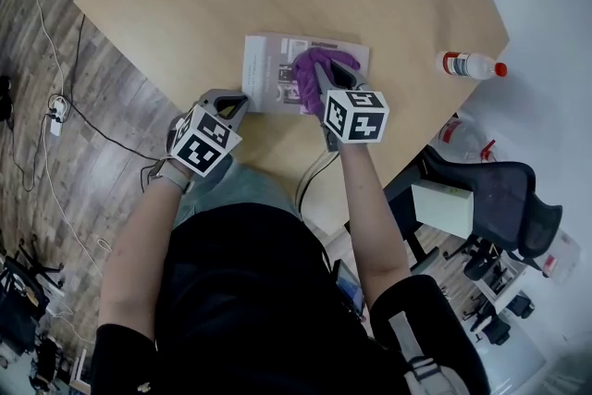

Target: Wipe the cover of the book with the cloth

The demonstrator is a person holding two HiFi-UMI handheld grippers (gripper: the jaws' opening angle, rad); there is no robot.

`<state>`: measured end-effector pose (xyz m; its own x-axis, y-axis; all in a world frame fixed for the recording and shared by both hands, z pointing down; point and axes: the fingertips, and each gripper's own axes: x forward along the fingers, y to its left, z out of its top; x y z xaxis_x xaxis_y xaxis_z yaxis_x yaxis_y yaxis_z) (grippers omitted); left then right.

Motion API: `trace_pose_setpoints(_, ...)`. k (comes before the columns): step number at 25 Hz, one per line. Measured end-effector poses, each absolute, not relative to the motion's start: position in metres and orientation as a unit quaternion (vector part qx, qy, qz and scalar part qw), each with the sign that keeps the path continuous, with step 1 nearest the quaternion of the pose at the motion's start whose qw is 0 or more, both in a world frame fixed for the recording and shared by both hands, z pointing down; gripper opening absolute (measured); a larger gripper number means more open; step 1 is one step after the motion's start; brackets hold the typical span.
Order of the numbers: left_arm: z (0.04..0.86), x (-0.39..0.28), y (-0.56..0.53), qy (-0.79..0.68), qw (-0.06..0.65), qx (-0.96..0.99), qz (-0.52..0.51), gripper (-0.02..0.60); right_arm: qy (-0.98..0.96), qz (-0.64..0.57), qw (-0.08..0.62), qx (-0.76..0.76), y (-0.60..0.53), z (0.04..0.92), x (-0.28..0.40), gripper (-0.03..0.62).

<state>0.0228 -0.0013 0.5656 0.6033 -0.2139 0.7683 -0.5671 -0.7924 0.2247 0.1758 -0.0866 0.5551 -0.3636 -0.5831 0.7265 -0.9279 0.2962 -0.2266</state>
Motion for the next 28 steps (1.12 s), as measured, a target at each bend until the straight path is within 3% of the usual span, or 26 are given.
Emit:
trace_pose_setpoints(12, 0.566, 0.023, -0.002, -0.234, 0.242, 0.863, 0.378, 0.021, -0.765, 0.312, 0.251, 0.505, -0.133, 0.554, 0.177, 0.086)
trace_pose_setpoints(20, 0.552, 0.034, -0.008, -0.241, 0.303, 0.858, 0.338, 0.021, -0.769, 0.294, 0.256, 0.507, -0.132, 0.553, 0.175, 0.086)
trace_pose_setpoints(28, 0.564, 0.061, -0.013, -0.222, 0.291, 0.857, 0.363, 0.021, -0.771, 0.288, 0.257, 0.507, -0.132, 0.554, 0.174, 0.086)
